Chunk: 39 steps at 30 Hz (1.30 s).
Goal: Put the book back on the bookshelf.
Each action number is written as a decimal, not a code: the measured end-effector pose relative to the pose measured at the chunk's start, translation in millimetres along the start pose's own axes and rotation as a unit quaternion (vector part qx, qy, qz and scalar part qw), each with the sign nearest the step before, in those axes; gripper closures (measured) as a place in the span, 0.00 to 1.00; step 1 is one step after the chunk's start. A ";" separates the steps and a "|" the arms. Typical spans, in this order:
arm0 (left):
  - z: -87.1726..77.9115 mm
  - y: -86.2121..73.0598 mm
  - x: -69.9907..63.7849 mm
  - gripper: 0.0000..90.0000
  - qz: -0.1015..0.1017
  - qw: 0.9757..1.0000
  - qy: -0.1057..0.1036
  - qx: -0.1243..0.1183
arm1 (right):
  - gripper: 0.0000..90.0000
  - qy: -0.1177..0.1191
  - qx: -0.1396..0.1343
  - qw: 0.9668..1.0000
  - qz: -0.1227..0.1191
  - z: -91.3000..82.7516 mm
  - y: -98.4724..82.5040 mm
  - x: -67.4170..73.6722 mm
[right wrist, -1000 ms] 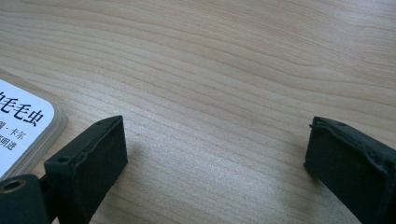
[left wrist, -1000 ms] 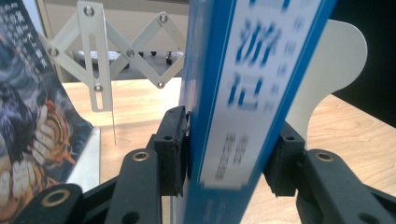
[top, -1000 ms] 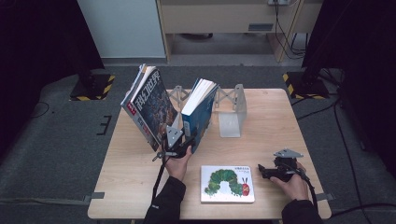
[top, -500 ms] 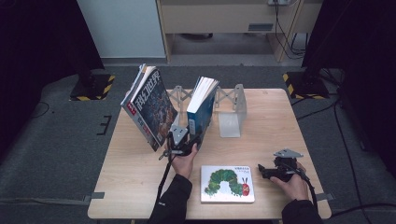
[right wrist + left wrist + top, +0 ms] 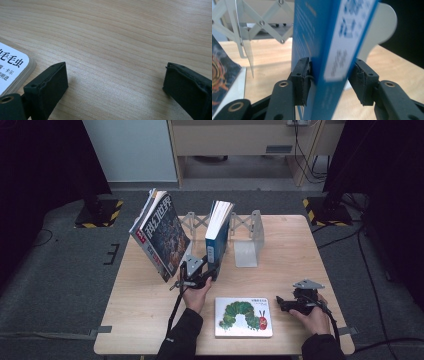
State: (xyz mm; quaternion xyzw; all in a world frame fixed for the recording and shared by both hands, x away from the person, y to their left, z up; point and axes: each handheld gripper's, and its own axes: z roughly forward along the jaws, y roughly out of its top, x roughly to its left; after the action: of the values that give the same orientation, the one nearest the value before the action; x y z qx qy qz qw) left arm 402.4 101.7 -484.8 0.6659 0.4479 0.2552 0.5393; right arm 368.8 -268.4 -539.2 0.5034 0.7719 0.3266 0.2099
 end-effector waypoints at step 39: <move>45.5 18.1 -4.6 0.56 -0.014 0.999 -0.015 0.027 | 0.07 0.000 0.001 1.000 -0.003 -0.3 0.1 0.5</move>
State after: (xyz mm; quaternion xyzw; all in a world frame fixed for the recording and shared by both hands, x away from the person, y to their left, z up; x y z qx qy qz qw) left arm 443.5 75.2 -480.1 0.6772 0.4562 0.2255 0.5315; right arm 368.5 -268.1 -539.0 0.5012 0.7738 0.3252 0.2103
